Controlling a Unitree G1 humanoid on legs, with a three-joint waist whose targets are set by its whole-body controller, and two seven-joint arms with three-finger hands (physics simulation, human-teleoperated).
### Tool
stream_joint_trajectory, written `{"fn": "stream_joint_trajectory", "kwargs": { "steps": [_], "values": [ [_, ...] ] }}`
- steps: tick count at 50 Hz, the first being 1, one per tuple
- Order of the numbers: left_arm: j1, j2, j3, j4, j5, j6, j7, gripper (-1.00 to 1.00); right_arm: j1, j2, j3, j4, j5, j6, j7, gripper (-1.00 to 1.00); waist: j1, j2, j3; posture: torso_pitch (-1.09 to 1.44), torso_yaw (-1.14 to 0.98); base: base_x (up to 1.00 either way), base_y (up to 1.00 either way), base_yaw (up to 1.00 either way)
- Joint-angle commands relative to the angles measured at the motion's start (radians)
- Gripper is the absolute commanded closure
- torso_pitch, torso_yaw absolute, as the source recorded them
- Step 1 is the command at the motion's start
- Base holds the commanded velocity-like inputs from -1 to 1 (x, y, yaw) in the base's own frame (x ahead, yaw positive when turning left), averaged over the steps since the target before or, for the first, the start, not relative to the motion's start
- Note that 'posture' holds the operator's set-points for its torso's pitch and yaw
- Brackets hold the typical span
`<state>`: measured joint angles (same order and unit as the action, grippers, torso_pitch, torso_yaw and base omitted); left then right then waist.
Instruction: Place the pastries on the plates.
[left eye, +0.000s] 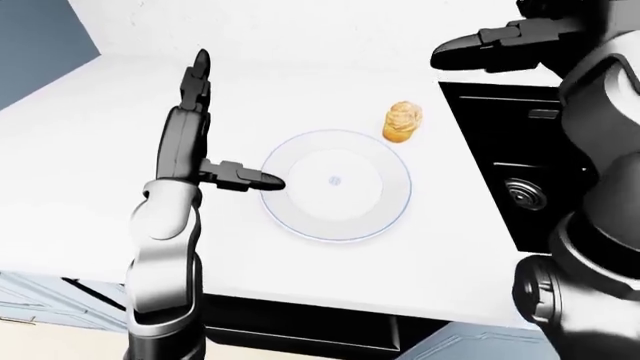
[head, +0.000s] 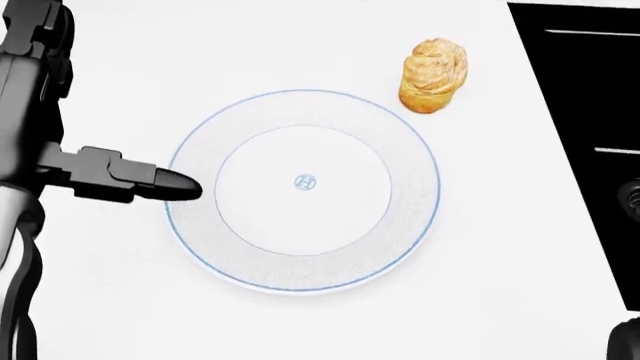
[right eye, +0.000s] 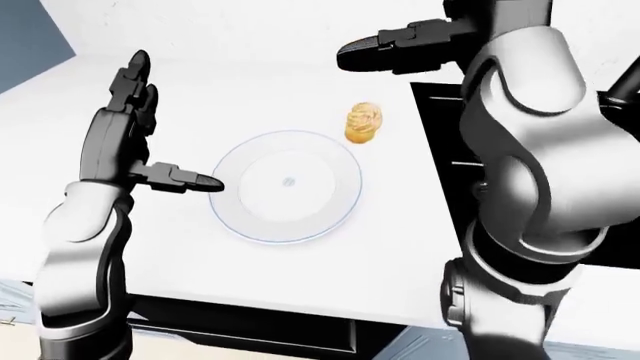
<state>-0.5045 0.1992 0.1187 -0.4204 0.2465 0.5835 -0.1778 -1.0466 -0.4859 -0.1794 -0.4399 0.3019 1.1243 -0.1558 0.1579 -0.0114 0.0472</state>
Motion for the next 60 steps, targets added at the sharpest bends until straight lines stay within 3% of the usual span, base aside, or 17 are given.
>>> {"fn": "stream_joint_trajectory", "kwargs": {
  "steps": [1, 7, 10, 15, 22, 41, 60],
  "values": [
    [-0.03, 0.008, 0.008, -0.032, 0.003, -0.023, 0.006, -1.0, -0.054, -0.009, 0.001, 0.038, -0.059, -0.074, 0.046, -1.0, 0.0, -0.001, -0.027, 0.0, 0.18, 0.0, 0.0, 0.0],
    [-0.029, 0.008, 0.008, -0.036, 0.002, -0.02, 0.006, -1.0, -0.141, 0.004, 0.046, 0.237, -0.202, -0.175, 0.165, -1.0, 0.003, 0.0, -0.034, 0.0, 0.18, 0.0, 0.0, 0.0],
    [-0.022, 0.008, 0.008, -0.043, 0.004, -0.018, 0.004, -1.0, -0.176, 0.002, 0.086, 0.428, -0.301, -0.299, 0.267, -1.0, 0.005, 0.001, -0.035, 0.0, 0.18, 0.0, 0.0, 0.0],
    [-0.022, 0.007, 0.007, -0.047, 0.006, -0.012, 0.002, -1.0, -0.255, 0.051, 0.076, 0.729, -0.412, -0.48, 0.355, -1.0, 0.005, 0.0, -0.041, 0.0, 0.18, 0.0, 0.0, 0.0],
    [-0.021, 0.005, 0.006, -0.05, 0.008, -0.01, 0.001, -1.0, -0.341, 0.057, 0.096, 1.007, -0.539, -0.615, 0.485, -1.0, 0.013, 0.002, -0.038, 0.0, 0.18, 0.0, 0.0, 0.0],
    [-0.032, 0.01, 0.007, -0.048, 0.008, -0.001, -0.004, -1.0, -0.346, 0.06, 0.113, 1.178, -0.717, -0.718, 0.711, -1.0, 0.032, 0.002, -0.031, 0.0, 0.18, 0.0, 0.0, 0.0],
    [-0.015, 0.008, 0.009, -0.05, 0.007, -0.008, -0.001, -1.0, -0.286, 0.084, 0.115, 1.169, -0.813, -0.712, 0.795, -1.0, 0.026, 0.009, -0.039, 0.0, 0.18, 0.0, 0.0, 0.0]
  ]
}}
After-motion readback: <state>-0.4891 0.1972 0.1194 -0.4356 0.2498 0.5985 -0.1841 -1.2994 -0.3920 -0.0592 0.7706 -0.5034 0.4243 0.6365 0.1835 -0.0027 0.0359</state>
